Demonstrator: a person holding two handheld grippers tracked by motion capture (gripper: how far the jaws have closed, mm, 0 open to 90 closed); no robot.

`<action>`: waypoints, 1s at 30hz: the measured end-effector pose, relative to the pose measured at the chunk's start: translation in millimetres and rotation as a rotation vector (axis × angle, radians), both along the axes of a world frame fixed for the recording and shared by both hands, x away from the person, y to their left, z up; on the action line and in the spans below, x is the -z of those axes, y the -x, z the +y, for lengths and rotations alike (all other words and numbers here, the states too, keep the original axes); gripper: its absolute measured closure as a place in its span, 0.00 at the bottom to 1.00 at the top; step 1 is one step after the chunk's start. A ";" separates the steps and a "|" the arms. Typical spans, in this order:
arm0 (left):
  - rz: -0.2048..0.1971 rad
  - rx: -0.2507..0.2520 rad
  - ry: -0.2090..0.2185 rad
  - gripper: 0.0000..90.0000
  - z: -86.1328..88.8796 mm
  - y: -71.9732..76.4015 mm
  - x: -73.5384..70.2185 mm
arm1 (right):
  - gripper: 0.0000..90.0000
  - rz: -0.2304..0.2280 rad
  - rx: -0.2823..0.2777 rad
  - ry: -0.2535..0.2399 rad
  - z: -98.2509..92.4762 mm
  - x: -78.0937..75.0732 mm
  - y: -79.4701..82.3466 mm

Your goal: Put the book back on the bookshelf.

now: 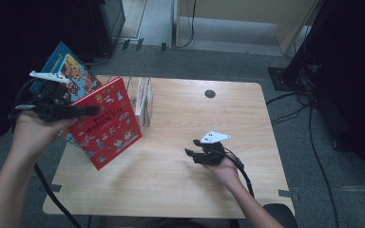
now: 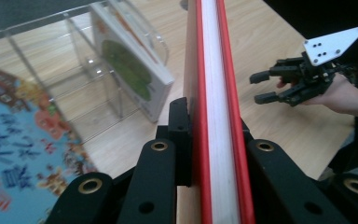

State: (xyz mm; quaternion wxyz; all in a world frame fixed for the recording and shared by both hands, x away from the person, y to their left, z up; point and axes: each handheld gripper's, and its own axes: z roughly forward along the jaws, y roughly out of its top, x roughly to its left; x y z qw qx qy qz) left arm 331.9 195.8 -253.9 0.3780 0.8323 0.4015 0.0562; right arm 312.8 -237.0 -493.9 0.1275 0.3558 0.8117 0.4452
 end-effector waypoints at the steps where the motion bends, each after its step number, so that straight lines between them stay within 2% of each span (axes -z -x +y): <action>1: 0.000 -0.011 -0.002 0.89 2.5 0.0 0.2 | 0.51 0.008 0.007 -0.002 -1.1 2.5 -0.8; 5: 0.013 -0.042 -0.010 0.89 12.8 -1.8 2.3 | 0.51 0.015 0.020 0.021 -3.4 10.2 -1.5; 9: 0.024 -0.065 -0.010 0.89 19.6 -4.3 4.1 | 0.51 0.029 0.022 0.018 -3.7 16.3 -1.3; 14: 0.038 -0.100 -0.006 0.89 30.2 -7.5 5.1 | 0.50 0.038 0.018 0.077 -0.8 23.4 -0.7; 18: 0.046 -0.135 -0.013 0.89 37.2 -13.0 7.5 | 0.50 0.020 0.012 0.109 2.3 27.3 0.7; 22: 0.063 -0.162 -0.017 0.89 40.0 -21.5 11.1 | 0.48 0.000 0.008 0.122 4.6 28.5 2.1; 30: 0.069 -0.199 -0.024 0.89 34.2 -40.4 15.3 | 0.46 0.002 0.004 0.125 5.3 28.4 2.7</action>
